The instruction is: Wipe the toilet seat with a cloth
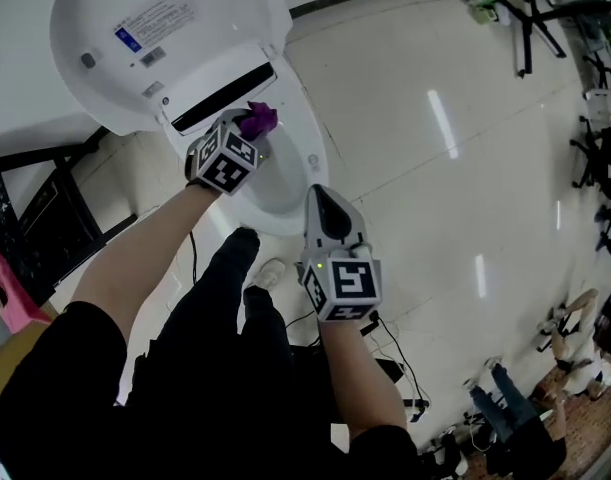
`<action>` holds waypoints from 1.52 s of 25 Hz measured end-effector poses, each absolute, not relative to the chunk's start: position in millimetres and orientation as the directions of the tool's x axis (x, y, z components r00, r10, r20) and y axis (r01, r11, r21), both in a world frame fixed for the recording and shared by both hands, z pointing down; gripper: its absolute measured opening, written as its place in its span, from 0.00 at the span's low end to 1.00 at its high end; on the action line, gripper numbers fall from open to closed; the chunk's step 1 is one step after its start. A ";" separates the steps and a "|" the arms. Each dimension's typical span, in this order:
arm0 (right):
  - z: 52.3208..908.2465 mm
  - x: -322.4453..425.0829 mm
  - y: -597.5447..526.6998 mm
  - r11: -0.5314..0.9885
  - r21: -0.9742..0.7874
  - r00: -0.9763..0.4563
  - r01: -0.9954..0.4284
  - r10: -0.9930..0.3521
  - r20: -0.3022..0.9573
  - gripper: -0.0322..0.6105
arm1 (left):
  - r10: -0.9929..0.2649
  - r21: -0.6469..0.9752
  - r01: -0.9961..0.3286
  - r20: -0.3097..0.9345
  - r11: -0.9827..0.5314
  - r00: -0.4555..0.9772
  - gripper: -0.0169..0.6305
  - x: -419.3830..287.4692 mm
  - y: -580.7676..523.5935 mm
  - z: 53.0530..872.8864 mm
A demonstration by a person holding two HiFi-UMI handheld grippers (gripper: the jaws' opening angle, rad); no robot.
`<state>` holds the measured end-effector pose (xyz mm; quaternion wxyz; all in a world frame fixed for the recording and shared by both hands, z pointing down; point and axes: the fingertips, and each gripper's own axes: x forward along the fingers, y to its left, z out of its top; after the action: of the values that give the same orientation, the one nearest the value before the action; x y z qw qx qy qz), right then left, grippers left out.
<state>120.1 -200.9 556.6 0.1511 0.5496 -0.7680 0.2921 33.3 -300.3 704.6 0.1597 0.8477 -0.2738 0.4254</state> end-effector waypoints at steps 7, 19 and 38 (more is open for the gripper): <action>629.4 130.5 -228.0 0.180 -0.302 -0.330 -0.936 -0.747 0.577 0.07 | -0.326 -0.003 -0.612 0.849 -0.791 0.416 0.17 49.0 -345.0 815.4; 682.4 135.4 -226.1 0.148 -0.348 -0.337 -0.926 -0.740 0.582 0.07 | -0.345 -0.080 -0.619 0.881 -0.782 0.323 0.17 54.9 -368.0 903.0; 623.6 133.1 -205.2 0.174 -0.318 -0.328 -0.932 -0.778 0.536 0.07 | -0.266 0.140 -0.588 0.792 -0.796 0.549 0.17 81.0 -330.5 821.0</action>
<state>133.1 -205.2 623.6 0.1261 0.5658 -0.7556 0.3050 81.0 -330.5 821.0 0.1992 0.8572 -0.2492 0.4044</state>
